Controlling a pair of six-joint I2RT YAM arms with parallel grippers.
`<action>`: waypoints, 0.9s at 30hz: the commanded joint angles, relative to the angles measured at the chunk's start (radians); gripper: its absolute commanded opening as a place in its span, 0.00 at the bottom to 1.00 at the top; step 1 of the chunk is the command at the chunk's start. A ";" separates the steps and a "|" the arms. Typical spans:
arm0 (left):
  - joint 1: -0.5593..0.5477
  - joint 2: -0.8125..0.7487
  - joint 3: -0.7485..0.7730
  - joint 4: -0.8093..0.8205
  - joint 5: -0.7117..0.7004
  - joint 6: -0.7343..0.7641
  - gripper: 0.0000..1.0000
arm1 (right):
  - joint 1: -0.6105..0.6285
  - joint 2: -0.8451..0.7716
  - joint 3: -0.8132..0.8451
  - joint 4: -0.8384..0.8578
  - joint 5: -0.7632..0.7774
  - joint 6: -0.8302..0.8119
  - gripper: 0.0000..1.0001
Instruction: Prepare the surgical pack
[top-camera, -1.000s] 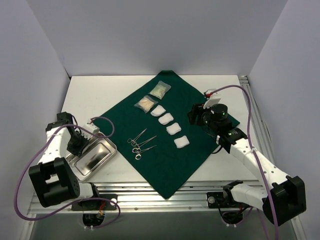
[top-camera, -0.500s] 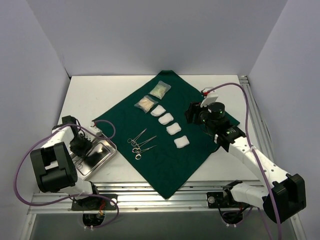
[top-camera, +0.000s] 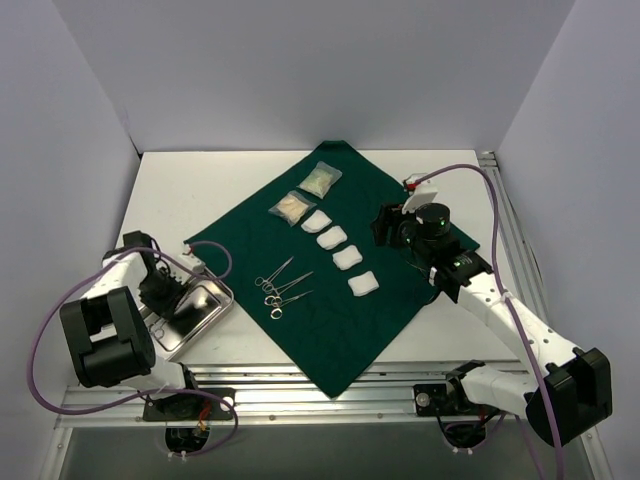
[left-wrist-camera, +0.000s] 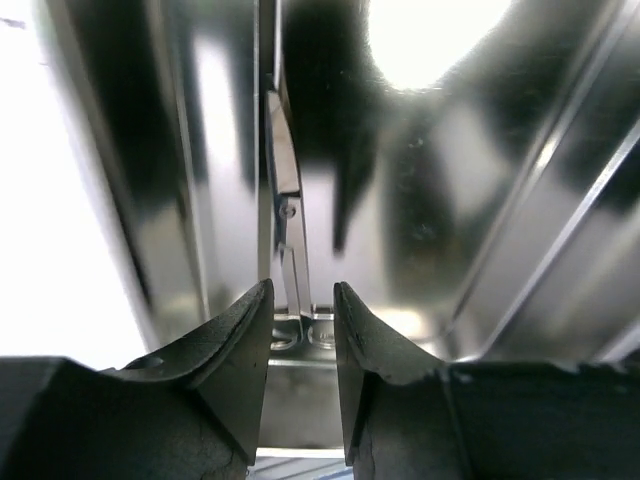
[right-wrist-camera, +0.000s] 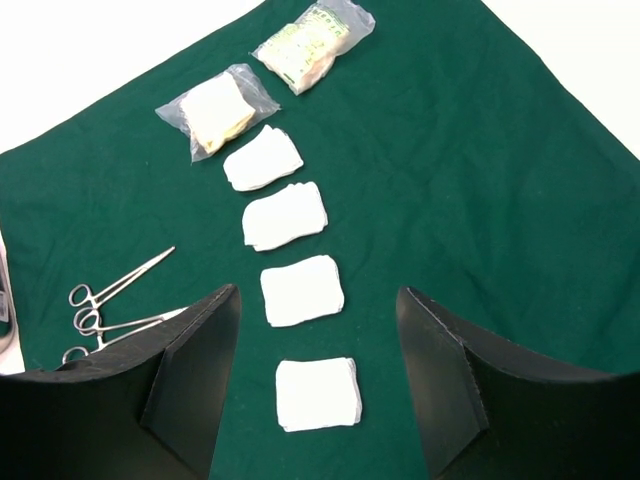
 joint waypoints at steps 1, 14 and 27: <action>0.007 -0.072 0.113 -0.119 0.078 0.009 0.40 | 0.008 -0.015 0.054 0.008 0.017 -0.015 0.60; -0.493 -0.106 0.490 -0.146 0.122 -0.418 0.55 | 0.008 0.025 0.048 -0.076 0.075 0.019 0.59; -0.738 0.406 0.716 -0.010 0.045 -0.557 0.49 | 0.002 0.018 -0.050 -0.084 0.115 0.059 0.59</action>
